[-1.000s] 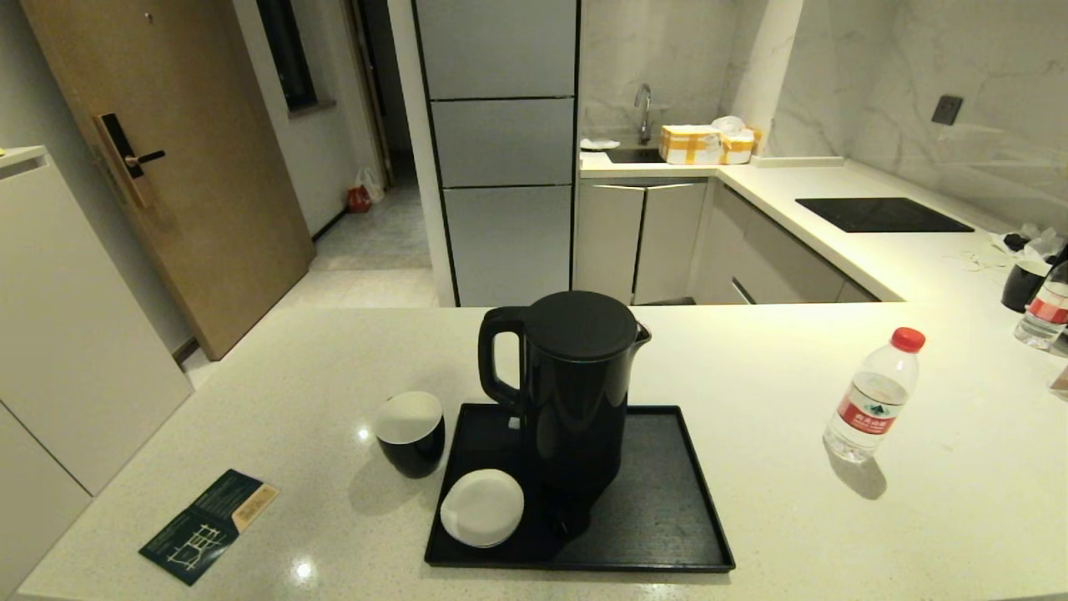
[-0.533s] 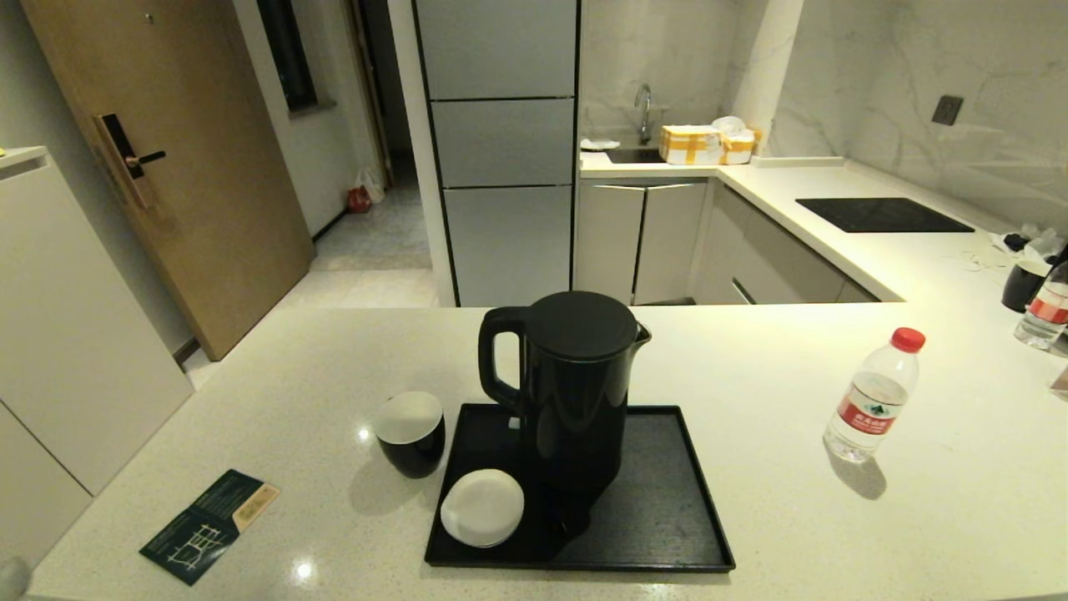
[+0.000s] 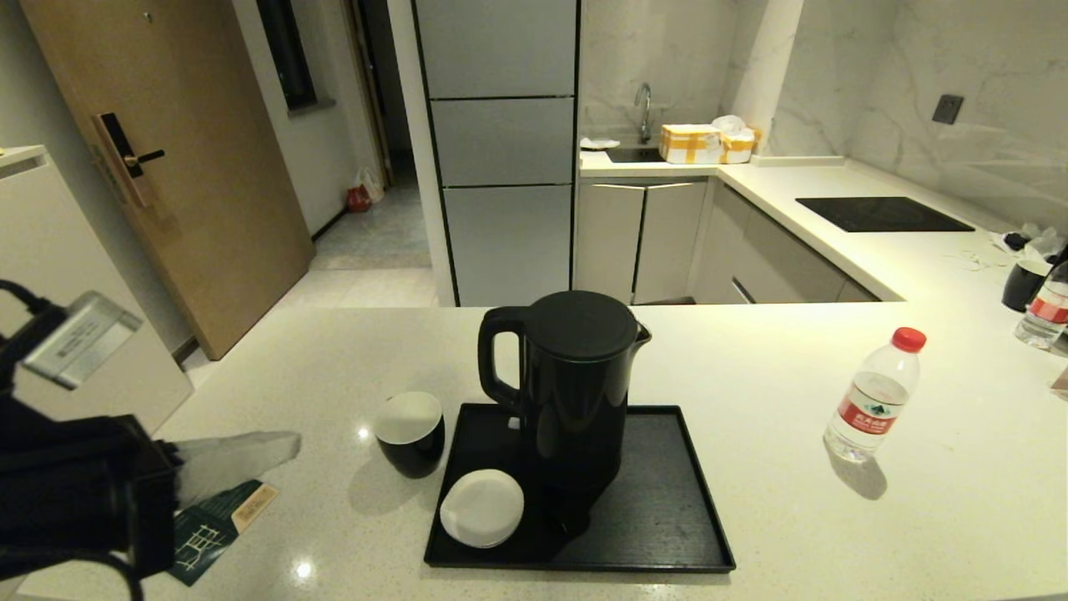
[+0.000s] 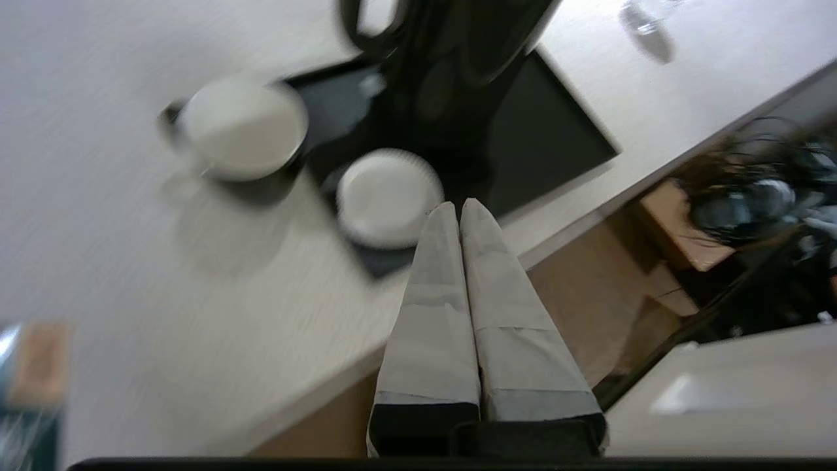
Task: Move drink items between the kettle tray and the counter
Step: Pick up the kettle
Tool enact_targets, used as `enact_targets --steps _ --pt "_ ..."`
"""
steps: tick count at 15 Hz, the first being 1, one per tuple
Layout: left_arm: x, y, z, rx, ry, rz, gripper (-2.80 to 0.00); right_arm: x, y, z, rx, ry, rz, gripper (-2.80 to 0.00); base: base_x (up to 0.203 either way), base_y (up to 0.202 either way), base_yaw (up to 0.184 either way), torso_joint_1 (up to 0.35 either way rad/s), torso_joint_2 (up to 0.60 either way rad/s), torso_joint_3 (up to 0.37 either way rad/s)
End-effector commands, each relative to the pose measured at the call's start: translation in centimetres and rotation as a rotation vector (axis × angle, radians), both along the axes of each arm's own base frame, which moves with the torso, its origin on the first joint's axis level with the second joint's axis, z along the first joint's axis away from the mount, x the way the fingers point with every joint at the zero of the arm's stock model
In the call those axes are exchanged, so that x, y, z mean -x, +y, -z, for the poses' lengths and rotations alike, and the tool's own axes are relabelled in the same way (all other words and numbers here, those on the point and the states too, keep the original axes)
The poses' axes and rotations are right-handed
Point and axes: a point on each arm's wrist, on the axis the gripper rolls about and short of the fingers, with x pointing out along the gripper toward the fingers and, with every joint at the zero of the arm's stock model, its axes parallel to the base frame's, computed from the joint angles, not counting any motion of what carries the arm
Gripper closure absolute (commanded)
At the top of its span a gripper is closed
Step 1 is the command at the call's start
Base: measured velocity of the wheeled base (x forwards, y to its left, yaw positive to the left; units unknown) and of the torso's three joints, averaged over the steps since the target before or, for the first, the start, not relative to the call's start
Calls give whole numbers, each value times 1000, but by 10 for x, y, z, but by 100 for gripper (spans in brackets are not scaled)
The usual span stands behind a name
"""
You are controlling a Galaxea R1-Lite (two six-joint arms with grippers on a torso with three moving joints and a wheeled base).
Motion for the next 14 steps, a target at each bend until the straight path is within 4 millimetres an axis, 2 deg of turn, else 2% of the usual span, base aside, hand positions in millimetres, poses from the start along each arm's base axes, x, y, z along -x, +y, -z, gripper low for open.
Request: enact_targets --steps 1,4,8,12,14 --pt "-39 -20 15 12 45 55 -280 0 0 0 0 2 0 0 0 0 0 0 0 0" --pt "-70 -39 28 21 26 53 -280 0 0 0 -1 2 0 0 0 0 0 0 0 0" --pt "-91 -57 38 46 -95 61 -280 0 0 0 1 2 0 0 0 0 0 0 0 0" --pt "-111 -79 59 54 -274 -32 -280 0 0 0 0 2 0 0 0 0 0 0 0 0" --pt "-127 -93 78 39 -338 -123 -280 0 0 0 -1 2 0 0 0 0 0 0 0 0"
